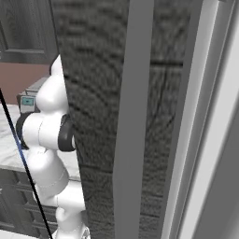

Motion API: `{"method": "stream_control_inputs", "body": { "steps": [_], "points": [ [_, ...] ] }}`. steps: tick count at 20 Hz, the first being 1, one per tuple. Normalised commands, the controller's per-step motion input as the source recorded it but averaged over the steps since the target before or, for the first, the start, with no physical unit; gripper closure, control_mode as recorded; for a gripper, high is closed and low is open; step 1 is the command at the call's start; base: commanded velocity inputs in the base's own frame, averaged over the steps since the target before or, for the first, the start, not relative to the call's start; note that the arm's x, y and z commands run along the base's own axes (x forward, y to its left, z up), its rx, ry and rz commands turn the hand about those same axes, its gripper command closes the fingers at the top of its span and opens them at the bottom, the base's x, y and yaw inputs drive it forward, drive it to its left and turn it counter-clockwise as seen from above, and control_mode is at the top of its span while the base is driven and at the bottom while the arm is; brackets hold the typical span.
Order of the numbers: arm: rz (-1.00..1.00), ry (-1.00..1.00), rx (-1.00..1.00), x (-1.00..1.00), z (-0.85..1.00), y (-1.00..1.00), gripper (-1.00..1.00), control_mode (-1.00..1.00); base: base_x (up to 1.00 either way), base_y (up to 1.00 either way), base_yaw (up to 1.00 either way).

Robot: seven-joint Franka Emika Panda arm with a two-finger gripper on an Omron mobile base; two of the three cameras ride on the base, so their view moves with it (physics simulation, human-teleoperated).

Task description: Pick the lime from the cabinet and place it in the bowl. Then pick the bowl and place it in the sink. Then turn on the sink facuet.

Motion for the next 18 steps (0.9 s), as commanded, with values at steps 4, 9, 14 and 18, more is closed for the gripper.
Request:
{"method": "stream_control_inputs", "body": {
  "steps": [4, 9, 14, 18],
  "points": [
    [0.00, 0.00, 0.00, 0.37, -0.05, 0.00, -1.00, -1.00, 0.00, 0.00, 0.00],
    [0.00, 0.00, 0.00, 0.20, -0.01, 0.00, -1.00, -1.00, 0.00, 0.00, 0.00],
    [0.00, 0.00, 0.00, -0.01, -0.02, 0.00, 1.00, -1.00, 0.00, 0.00, 0.00],
    [0.00, -0.12, 0.00, -0.67, -0.01, 0.00, 1.00, -1.00, 0.00, 0.00, 0.00]
  ]
}}
